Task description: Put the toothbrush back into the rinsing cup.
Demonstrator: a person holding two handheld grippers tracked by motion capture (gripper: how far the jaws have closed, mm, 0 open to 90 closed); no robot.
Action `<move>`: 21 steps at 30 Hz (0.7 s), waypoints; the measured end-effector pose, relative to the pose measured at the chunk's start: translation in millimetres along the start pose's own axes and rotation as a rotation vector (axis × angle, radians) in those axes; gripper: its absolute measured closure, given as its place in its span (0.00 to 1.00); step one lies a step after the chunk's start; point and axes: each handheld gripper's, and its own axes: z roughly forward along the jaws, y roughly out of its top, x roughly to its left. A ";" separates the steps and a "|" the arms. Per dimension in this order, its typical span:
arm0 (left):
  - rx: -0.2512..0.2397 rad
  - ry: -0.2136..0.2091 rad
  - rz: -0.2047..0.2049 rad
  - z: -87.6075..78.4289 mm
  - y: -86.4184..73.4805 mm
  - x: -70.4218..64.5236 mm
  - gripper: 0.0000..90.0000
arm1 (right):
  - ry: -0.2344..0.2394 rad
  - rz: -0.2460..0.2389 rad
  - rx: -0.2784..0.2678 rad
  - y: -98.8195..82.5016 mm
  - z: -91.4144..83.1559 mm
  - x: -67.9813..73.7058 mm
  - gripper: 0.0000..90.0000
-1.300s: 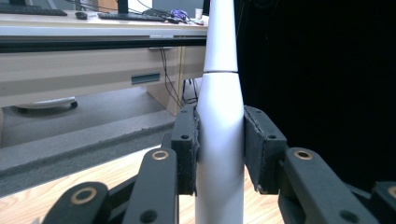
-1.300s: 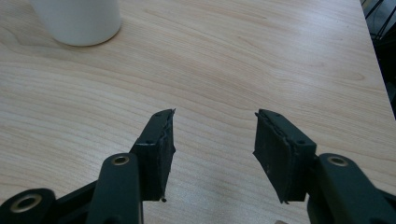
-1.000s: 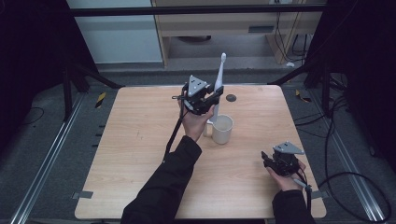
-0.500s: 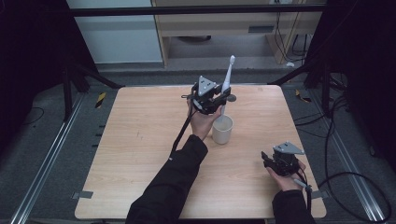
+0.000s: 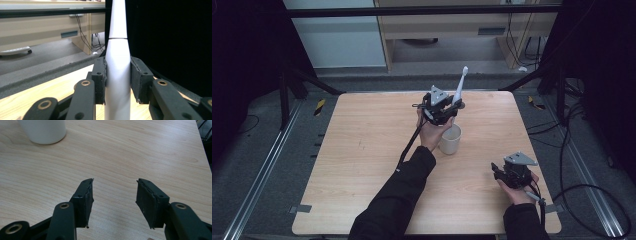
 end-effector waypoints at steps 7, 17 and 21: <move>0.034 0.000 0.002 4.0 -12.9 0.7 0.74 | 0.000 0.000 0.003 0.0 0.6 0.7 0.53; 0.074 -0.003 0.003 7.6 -29.4 0.1 0.74 | -0.001 -0.004 0.002 0.2 1.0 1.3 0.53; 0.092 -0.002 0.006 9.4 -36.6 0.2 0.74 | 0.000 -0.007 0.001 0.3 1.1 1.4 0.53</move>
